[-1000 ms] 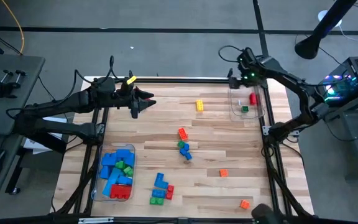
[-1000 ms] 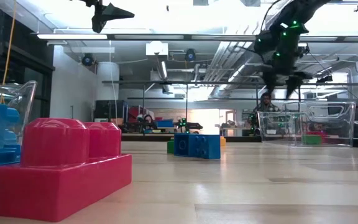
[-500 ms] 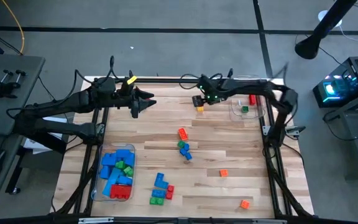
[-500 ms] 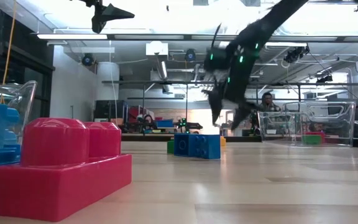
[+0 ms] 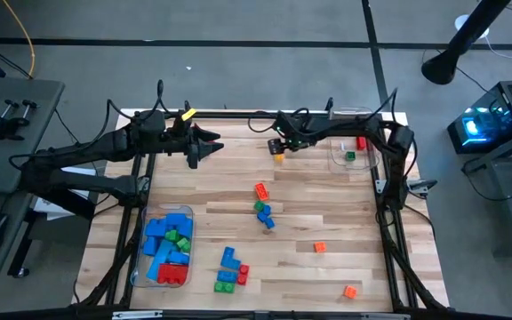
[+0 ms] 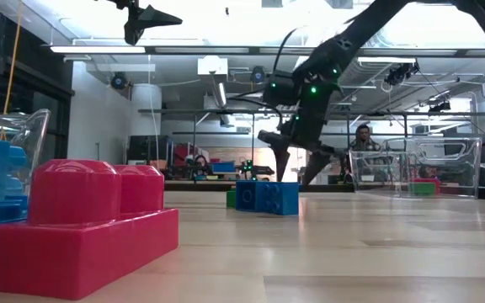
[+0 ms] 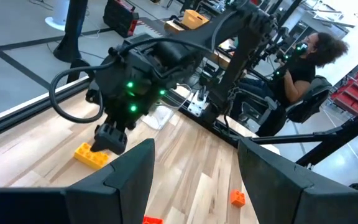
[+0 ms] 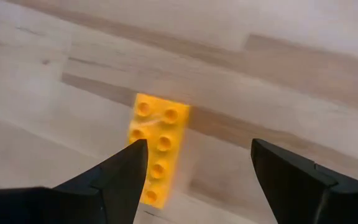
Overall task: Sort blocks by size
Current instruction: Put the small yellow game piece into the top transparent bin
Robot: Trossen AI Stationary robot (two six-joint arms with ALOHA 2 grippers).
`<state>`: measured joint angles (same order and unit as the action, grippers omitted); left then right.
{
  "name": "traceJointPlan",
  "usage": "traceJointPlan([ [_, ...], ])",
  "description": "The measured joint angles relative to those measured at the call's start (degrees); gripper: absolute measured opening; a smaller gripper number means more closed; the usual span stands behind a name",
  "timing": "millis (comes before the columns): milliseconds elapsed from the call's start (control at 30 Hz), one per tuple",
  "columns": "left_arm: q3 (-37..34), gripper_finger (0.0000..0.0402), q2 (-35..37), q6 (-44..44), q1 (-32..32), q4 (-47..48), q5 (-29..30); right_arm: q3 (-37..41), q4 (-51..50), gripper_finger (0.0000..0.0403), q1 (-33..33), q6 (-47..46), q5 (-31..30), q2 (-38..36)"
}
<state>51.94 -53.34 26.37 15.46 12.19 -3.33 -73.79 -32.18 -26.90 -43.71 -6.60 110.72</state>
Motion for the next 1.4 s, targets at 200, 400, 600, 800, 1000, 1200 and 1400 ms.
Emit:
traceJointPlan([
  [200, 0.0, 0.0216, -0.2, -0.6, 0.0, 0.0, 0.0, -2.1, -8.6, 0.0281, -0.5, 3.5, -3.3, -0.1],
  [400, 0.0, 0.0216, -0.3, -0.9, 0.0, 0.0, 0.0, -2.5, 3.6, 0.0281, 0.3, 2.9, 3.6, -3.2],
  [600, 0.0, 0.0216, -0.3, -1.0, 0.0, 0.0, 0.0, -2.4, 3.9, 0.0281, 0.8, -1.5, 2.7, -0.8],
  [800, 0.0, 0.0216, -0.3, -0.9, 0.0, 0.0, 0.0, -2.4, 4.2, 0.0281, 2.9, -2.9, -0.2, 2.0],
  [1000, 0.0, 0.0216, -0.3, 0.0, 0.0, 0.0, 0.0, -2.3, 1.9, 0.0281, 4.1, -4.1, -4.4, 4.8],
  [1200, 0.0, 0.0216, -0.3, 0.0, 0.0, 0.0, 0.0, -2.3, -1.4, 0.0281, 4.2, -3.8, -8.1, 5.2],
  [1400, 0.0, 0.0216, -0.3, -0.1, 0.0, 0.0, 0.0, -2.3, -3.1, 0.0280, 3.2, 5.3, -4.4, 5.2],
])
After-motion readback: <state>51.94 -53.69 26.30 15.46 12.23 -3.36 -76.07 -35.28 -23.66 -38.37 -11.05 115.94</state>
